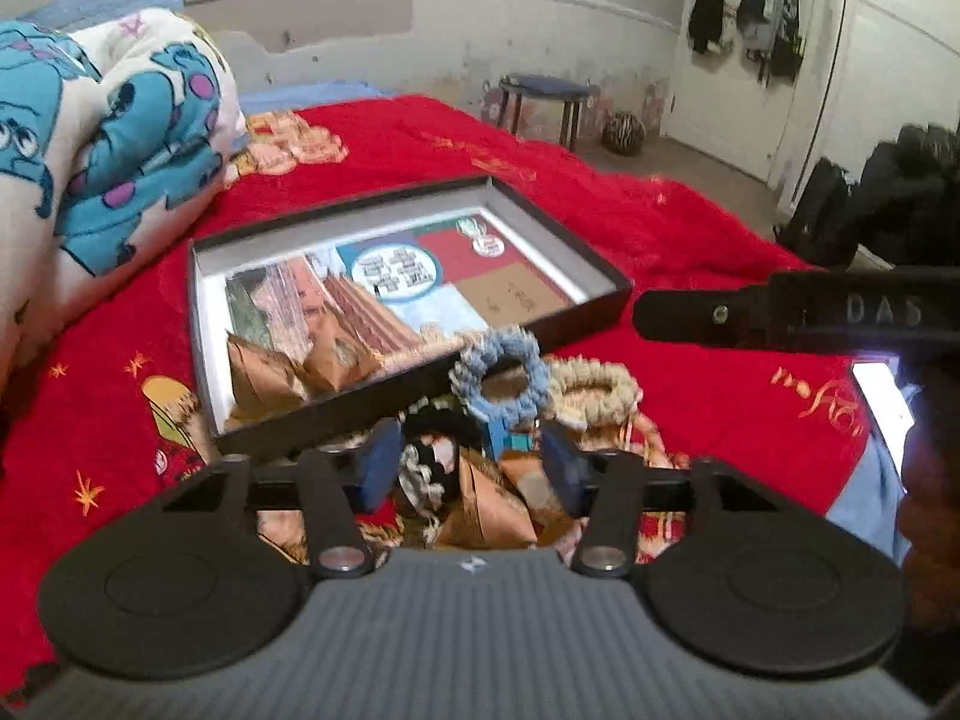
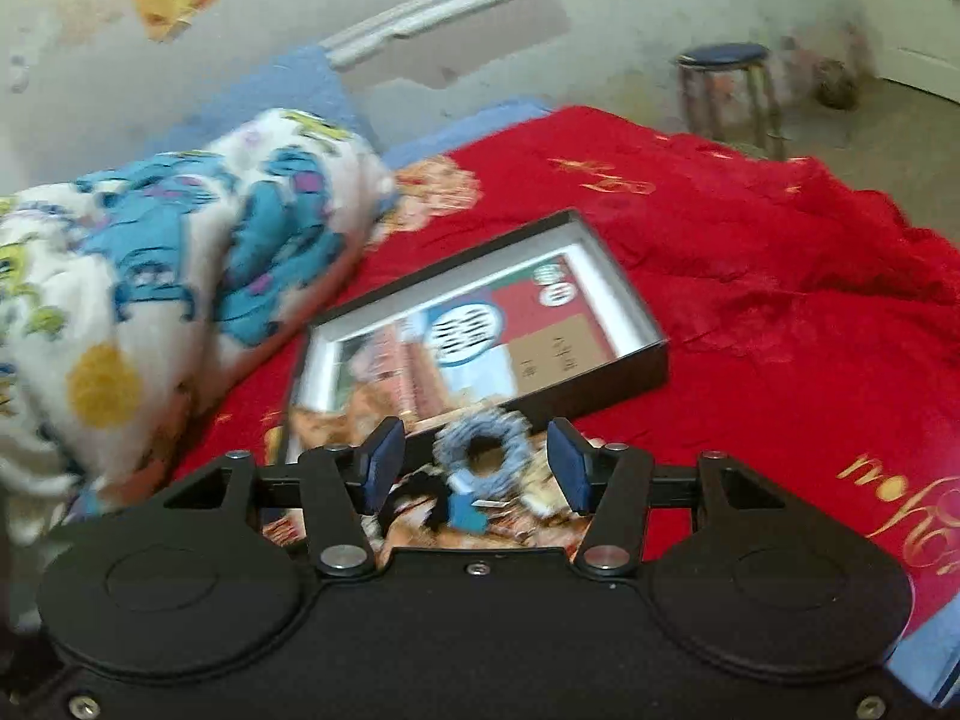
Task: Organize objects
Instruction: 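Move both open grippers back to the packet and scrunchie pile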
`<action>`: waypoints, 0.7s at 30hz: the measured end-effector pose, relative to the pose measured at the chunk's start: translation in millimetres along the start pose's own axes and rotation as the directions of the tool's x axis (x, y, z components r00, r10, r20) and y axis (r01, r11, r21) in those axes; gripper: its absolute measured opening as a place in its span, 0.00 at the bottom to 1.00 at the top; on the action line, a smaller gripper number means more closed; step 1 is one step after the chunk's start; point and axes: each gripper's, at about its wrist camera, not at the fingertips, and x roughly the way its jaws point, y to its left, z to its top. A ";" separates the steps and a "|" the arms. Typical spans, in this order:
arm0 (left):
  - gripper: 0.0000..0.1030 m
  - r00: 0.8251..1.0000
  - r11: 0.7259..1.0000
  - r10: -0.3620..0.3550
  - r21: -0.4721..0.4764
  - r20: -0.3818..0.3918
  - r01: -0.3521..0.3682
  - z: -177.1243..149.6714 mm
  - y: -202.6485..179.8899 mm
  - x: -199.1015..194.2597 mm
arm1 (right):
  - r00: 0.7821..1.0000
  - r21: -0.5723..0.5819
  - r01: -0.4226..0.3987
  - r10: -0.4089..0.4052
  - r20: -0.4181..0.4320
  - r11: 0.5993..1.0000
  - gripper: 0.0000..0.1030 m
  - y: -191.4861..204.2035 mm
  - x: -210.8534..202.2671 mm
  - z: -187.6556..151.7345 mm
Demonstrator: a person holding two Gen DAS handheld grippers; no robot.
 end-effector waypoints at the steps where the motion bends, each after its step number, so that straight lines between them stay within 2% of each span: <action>1: 0.55 1.000 1.000 -0.014 -0.011 -0.017 0.014 -0.6 1.4 2.6 | 1.000 0.021 0.010 -0.009 -0.025 1.000 0.49 -4.8 5.7 -3.9; 4: 0.53 0.998 0.998 -0.046 -0.050 -0.031 0.044 -0.8 7.6 5.7 | 0.998 0.072 0.006 -0.001 -0.068 0.997 0.49 -13.3 20.4 -5.6; 7: 0.53 0.997 0.997 -0.058 -0.044 -0.050 0.056 -1.5 6.3 10.8 | 0.995 0.088 -0.017 0.026 -0.098 0.996 0.49 -16.2 26.8 -10.0; 11: 0.53 0.993 0.999 -0.053 -0.007 -0.107 0.053 -7.4 -1.3 22.5 | 0.991 0.091 0.009 0.003 -0.131 0.996 0.49 -16.4 34.8 -19.0; 15: 0.53 0.989 0.999 -0.034 0.002 -0.144 0.035 -13.4 -3.6 31.7 | 0.984 0.179 0.008 0.024 -0.178 0.984 0.49 -26.6 44.9 -26.0; 21: 0.53 0.980 0.999 -0.034 -0.024 -0.197 0.030 -21.0 -0.5 49.3 | 0.976 0.208 0.020 0.026 -0.215 0.978 0.49 -31.5 58.8 -31.1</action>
